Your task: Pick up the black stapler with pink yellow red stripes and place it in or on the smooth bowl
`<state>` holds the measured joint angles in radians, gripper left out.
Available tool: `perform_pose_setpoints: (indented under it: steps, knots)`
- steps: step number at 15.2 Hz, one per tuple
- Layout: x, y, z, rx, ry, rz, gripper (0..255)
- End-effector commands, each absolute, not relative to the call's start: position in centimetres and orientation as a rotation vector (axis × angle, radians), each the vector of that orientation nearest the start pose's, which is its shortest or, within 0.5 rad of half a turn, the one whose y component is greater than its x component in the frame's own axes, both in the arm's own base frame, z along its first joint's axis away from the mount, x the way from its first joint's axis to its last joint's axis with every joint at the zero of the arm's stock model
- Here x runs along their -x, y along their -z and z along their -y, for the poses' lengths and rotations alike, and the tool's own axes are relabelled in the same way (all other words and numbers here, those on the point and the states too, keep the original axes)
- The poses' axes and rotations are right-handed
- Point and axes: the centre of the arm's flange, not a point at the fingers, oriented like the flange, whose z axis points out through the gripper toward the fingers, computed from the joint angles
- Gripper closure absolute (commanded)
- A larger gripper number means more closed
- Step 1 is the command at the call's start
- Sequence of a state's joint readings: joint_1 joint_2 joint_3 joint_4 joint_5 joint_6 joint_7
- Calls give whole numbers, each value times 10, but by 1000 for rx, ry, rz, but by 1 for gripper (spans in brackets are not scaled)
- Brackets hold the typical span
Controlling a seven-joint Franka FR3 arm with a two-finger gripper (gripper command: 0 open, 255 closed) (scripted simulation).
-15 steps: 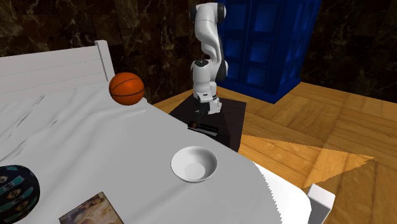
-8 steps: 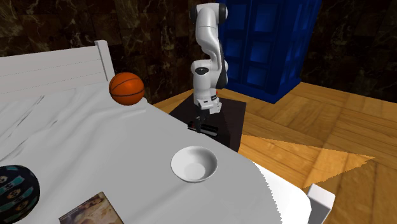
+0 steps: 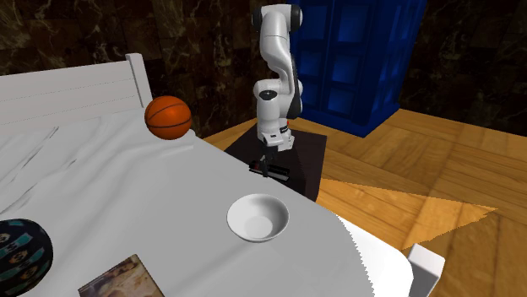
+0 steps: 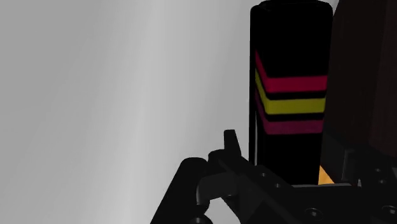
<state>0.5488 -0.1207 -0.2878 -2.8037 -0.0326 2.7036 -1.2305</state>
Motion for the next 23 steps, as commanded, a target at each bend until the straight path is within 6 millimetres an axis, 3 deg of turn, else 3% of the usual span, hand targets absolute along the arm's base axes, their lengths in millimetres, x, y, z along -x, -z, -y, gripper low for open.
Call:
perform_pose_setpoints:
  steps: [1, 9, 23]
  knots:
    - [-363, -242, -102, 2267, 37, 2160, 255]
    - [-363, -242, -102, 2267, 37, 2160, 255]
    - [-363, -316, -102, 2267, 37, 2160, 255]
